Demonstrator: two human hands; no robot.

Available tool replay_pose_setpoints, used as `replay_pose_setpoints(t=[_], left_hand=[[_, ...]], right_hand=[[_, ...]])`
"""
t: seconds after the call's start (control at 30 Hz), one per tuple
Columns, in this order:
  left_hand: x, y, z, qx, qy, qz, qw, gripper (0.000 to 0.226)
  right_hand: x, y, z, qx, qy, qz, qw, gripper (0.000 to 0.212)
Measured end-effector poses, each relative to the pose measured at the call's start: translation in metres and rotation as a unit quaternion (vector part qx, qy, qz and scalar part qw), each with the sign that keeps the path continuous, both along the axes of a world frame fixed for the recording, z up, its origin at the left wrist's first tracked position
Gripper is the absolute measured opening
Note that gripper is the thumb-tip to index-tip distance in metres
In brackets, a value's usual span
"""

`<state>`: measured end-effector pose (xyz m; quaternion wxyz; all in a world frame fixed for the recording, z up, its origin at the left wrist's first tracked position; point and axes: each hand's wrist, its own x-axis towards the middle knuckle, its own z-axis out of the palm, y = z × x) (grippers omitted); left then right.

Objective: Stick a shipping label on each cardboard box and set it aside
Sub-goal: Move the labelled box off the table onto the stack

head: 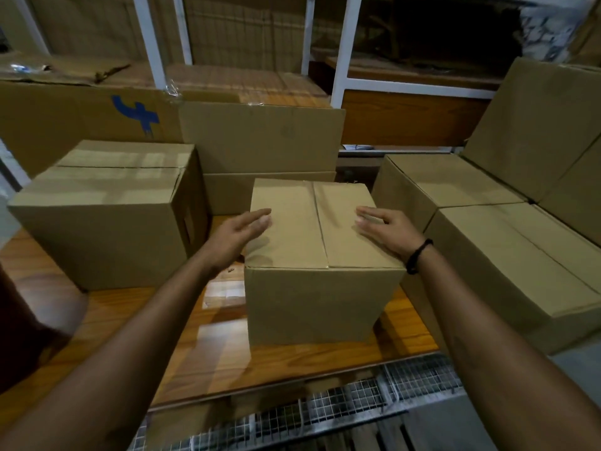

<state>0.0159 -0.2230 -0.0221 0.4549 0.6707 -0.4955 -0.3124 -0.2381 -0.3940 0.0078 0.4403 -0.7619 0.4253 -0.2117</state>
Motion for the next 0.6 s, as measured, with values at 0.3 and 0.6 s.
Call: replay_pose_setpoints(t=[0.3,0.6], left_hand=[[-0.024,0.02,-0.036,-0.093,-0.192,0.026,0.977,0.086],[-0.029,-0.024,0.048,-0.263,-0.218,0.093,0.935,0.073]], right_hand=[[-0.05,0.025,-0.034,-0.112,0.089,0.096,0.985,0.095],[-0.039,-0.007,0.05,-0.22,-0.087,0.005,0.972,0.076]])
